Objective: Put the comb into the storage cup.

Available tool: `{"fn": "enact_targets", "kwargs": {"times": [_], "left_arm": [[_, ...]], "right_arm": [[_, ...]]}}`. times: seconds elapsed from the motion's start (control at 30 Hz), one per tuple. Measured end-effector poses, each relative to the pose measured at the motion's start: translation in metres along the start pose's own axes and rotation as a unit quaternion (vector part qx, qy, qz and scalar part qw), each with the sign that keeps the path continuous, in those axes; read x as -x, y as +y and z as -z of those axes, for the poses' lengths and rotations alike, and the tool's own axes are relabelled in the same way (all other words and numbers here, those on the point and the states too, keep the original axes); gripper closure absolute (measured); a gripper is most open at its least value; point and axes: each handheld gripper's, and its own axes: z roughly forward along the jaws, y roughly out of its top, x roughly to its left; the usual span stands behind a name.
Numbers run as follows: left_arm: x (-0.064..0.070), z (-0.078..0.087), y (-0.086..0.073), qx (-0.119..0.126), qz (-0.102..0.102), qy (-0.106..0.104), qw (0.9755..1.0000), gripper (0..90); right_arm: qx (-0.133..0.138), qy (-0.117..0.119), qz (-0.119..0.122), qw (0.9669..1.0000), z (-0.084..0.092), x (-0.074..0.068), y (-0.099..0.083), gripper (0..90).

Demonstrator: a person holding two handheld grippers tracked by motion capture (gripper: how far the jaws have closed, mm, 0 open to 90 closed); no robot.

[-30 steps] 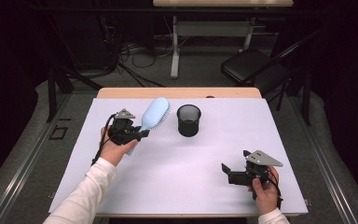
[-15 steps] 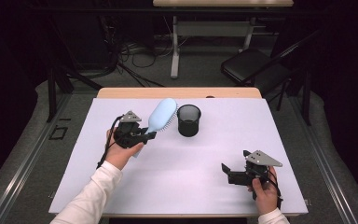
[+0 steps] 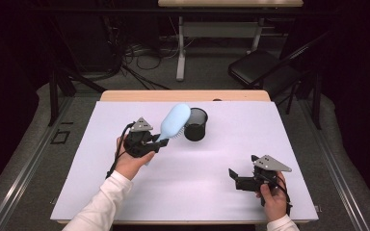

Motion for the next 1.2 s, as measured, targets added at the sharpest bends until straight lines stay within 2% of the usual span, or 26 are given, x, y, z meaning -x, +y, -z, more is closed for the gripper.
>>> {"fn": "enact_targets", "kwargs": {"times": [0.57, 1.2], "left_arm": [[0.021, -0.004, -0.002, 0.028, -0.006, -0.015, 0.9995, 69.3], [0.038, -0.007, -0.004, 0.042, -0.017, -0.025, 0.9986, 69.4]], "right_arm": [[-0.011, -0.004, -0.005, 0.9999, -0.003, 0.0, -0.001, 0.4], [-0.016, 0.004, -0.007, 0.9998, -0.005, -0.003, 0.0, 0.3]]}}
